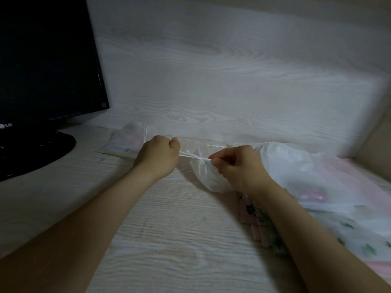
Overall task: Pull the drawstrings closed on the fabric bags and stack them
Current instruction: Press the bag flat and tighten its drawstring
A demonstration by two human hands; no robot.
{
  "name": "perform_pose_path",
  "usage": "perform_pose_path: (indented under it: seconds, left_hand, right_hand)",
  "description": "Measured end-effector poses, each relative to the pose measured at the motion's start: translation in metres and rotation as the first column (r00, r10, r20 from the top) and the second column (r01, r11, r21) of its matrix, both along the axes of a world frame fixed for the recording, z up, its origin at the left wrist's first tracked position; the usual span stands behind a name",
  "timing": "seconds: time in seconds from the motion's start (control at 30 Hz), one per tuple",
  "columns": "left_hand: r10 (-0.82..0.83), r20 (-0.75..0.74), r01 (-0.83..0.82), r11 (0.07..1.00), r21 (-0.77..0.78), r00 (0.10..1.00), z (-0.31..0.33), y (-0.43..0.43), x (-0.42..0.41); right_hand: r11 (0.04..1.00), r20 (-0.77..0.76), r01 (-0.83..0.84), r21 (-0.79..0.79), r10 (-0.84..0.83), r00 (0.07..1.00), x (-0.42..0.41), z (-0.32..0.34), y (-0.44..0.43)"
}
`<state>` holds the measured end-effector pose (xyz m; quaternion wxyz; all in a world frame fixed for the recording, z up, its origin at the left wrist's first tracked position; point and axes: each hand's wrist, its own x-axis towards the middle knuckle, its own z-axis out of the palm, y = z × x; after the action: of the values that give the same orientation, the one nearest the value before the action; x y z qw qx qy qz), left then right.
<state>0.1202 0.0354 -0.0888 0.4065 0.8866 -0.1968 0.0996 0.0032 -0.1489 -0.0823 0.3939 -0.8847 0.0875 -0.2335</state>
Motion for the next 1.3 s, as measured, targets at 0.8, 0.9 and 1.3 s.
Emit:
perform_pose_path:
  seconds: [0.8,0.9,1.3]
  left_hand:
    - [-0.428,0.037,0.429,0.901,-0.067,0.903,-0.010,-0.003,-0.007]
    - [-0.448,-0.053,0.420,0.868,-0.265,0.893,-0.002,-0.005,-0.010]
    - [0.183,0.248,-0.068,0.909,-0.411,0.951,0.007,0.018,0.011]
  right_hand:
    - [0.956,0.303,-0.062,0.287,-0.029,0.953,-0.003,0.008,0.031]
    - [0.883,0.317,-0.083,0.461,-0.077,0.945,0.001,0.009,0.030]
    - [0.985,0.347,0.061,-0.164,-0.001,0.938,0.031,0.014,0.059]
